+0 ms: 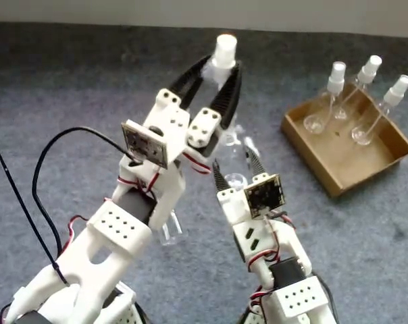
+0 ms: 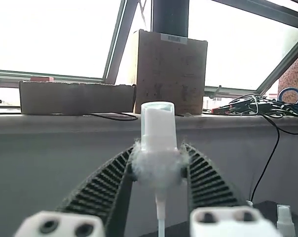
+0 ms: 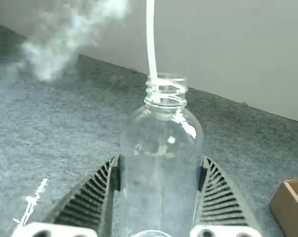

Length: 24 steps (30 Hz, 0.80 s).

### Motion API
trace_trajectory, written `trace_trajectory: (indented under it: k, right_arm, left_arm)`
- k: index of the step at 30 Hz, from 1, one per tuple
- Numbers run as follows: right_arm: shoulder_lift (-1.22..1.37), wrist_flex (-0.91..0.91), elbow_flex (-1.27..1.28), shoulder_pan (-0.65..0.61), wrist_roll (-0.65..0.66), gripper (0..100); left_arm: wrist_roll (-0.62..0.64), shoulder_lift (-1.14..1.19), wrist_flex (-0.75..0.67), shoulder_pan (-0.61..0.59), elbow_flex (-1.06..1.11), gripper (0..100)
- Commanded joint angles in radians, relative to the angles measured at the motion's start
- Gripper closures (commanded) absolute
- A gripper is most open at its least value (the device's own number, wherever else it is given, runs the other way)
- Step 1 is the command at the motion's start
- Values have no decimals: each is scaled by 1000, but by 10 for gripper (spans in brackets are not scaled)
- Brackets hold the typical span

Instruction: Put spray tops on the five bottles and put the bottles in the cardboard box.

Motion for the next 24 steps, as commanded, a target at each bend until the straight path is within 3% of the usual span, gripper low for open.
trace_trajectory:
  k: [1,10,21,24]
  right_arm:
    - [-16,4,116,-8,2,896]
    - [-16,4,116,-8,2,896]
    - [-16,4,116,-7,-5,896]
    - [-16,4,116,-7,-6,896]
  left_arm:
    - [8,1,-15,24,28,994]
    - [8,1,-20,88,157,994]
    - [11,-5,-23,87,277,994]
    - [114,-5,-35,82,289,994]
